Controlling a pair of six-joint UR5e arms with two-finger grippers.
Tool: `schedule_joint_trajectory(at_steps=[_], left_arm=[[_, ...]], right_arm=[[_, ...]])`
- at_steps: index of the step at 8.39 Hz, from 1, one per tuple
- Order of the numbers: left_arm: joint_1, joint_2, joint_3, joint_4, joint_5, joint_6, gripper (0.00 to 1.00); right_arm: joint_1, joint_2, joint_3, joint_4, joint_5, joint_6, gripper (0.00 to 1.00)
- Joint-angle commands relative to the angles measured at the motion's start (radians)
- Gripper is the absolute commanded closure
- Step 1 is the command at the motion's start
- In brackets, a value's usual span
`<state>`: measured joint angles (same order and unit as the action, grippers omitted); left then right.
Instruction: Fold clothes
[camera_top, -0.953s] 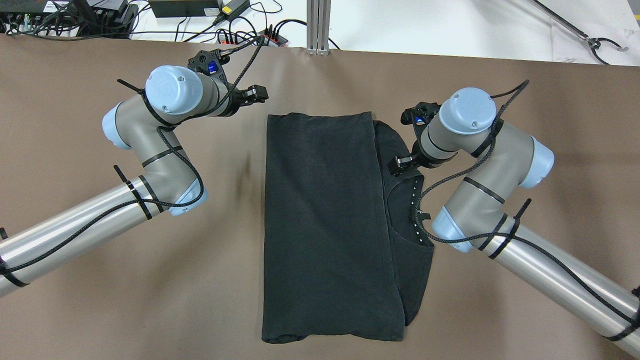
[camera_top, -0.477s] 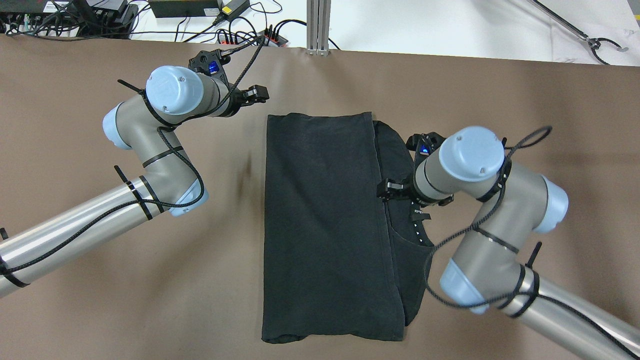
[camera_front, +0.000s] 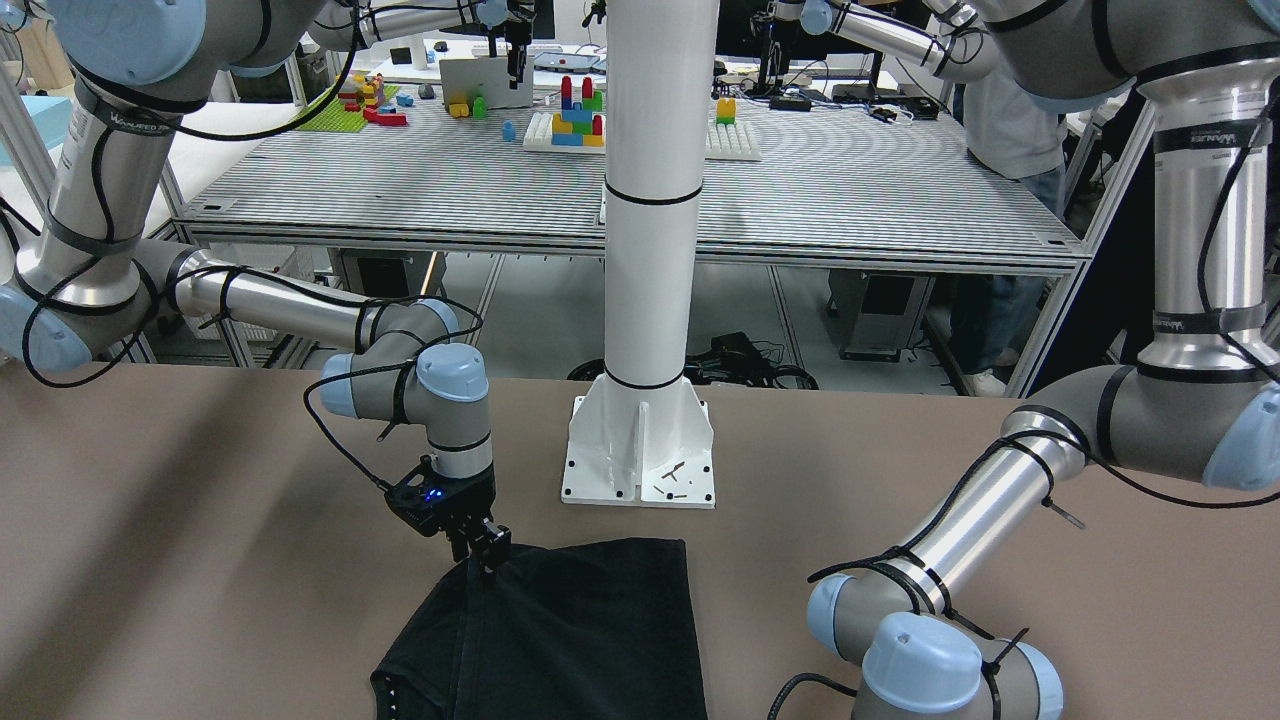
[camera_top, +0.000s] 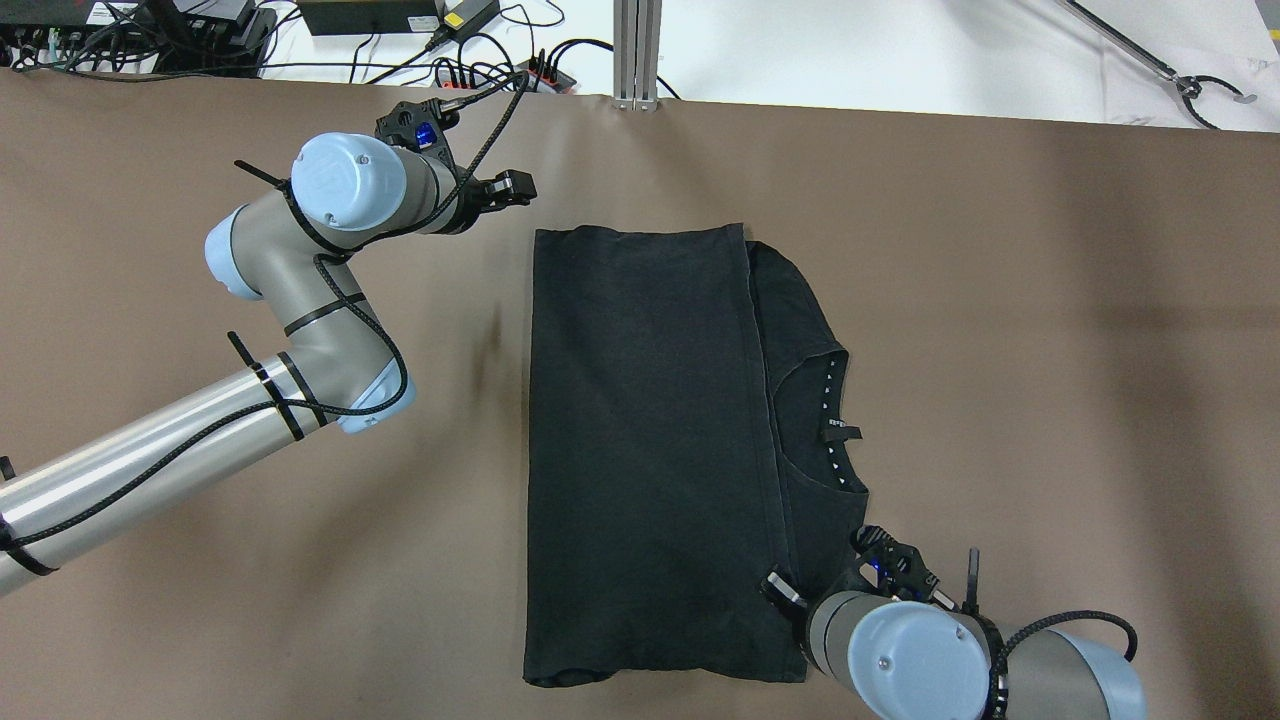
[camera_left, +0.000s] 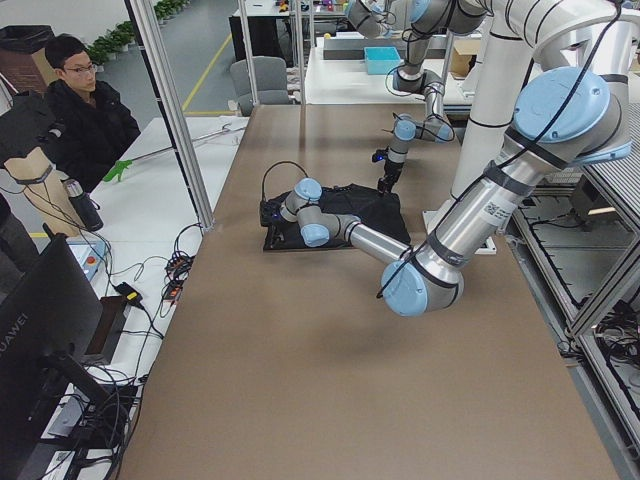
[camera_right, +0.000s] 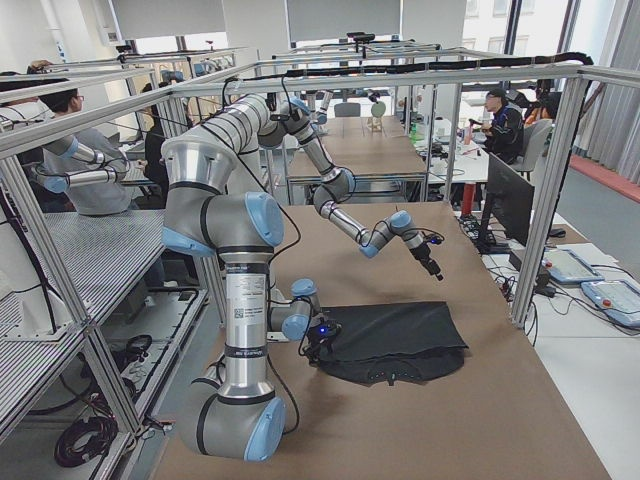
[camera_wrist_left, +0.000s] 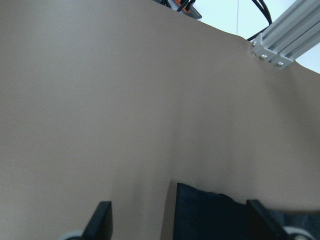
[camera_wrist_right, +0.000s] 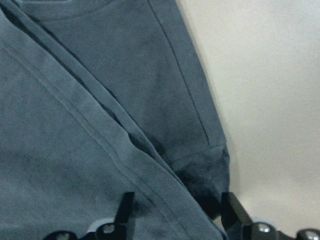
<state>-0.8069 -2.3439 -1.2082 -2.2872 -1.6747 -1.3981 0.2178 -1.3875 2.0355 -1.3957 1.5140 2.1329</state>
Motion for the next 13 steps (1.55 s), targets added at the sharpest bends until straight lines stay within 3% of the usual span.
schedule_joint_trajectory(at_steps=[1,6,13], left_arm=[[0.002,0.0,-0.001,0.0,0.001,-0.004,0.06],[0.002,0.0,0.001,0.0,0.0,-0.004,0.06],[0.002,0.0,0.001,0.0,0.001,-0.004,0.06]], right_arm=[[-0.032,-0.016,0.003,0.0,-0.02,0.004,0.34],[-0.034,-0.021,-0.008,0.0,-0.023,0.002,0.5],[-0.041,-0.031,-0.006,0.0,-0.025,0.004,0.49]])
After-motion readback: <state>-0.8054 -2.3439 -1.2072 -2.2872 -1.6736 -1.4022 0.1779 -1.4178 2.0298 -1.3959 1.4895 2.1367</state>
